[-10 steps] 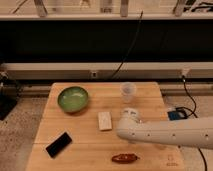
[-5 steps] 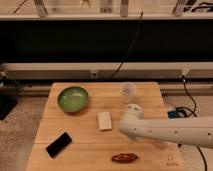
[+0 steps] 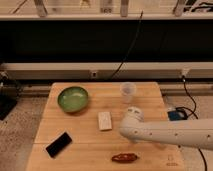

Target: Place the pepper in the ceramic bowl

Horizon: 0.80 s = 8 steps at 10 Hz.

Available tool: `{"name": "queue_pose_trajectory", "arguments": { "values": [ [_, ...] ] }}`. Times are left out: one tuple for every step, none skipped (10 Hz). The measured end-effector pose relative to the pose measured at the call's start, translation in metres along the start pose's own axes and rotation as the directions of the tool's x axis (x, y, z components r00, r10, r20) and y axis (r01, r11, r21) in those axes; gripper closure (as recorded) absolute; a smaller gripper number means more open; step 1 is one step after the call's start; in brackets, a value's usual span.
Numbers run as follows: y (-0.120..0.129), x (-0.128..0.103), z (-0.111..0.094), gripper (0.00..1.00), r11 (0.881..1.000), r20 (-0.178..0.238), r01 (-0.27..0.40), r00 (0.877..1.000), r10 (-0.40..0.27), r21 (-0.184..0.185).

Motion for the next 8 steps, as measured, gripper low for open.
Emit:
{"name": "queue_pose_trajectory", "arguments": {
  "values": [
    [0.001,0.000,-0.002,0.20,1.000,-0.001,-0.003,1.000,0.003,-0.001],
    [0.001,0.000,-0.005,0.20,1.000,0.001,-0.012,1.000,0.012,0.005],
    [0.000,0.001,-0.005,0.20,1.000,-0.003,-0.010,1.000,0.010,0.007],
    [-0.001,-0.001,-0.004,0.20,1.000,0.000,-0.008,1.000,0.008,0.009],
    [-0.003,-0.002,-0.005,0.20,1.000,0.003,-0.008,1.000,0.008,0.013],
    [-0.002,-0.001,-0.006,0.20,1.000,0.001,-0.012,1.000,0.012,0.014],
    [-0.002,-0.001,-0.014,0.20,0.999,0.005,-0.033,0.999,0.033,0.023],
    [-0.001,-0.002,-0.026,0.20,0.998,0.012,-0.058,0.998,0.058,0.036]
  ]
}}
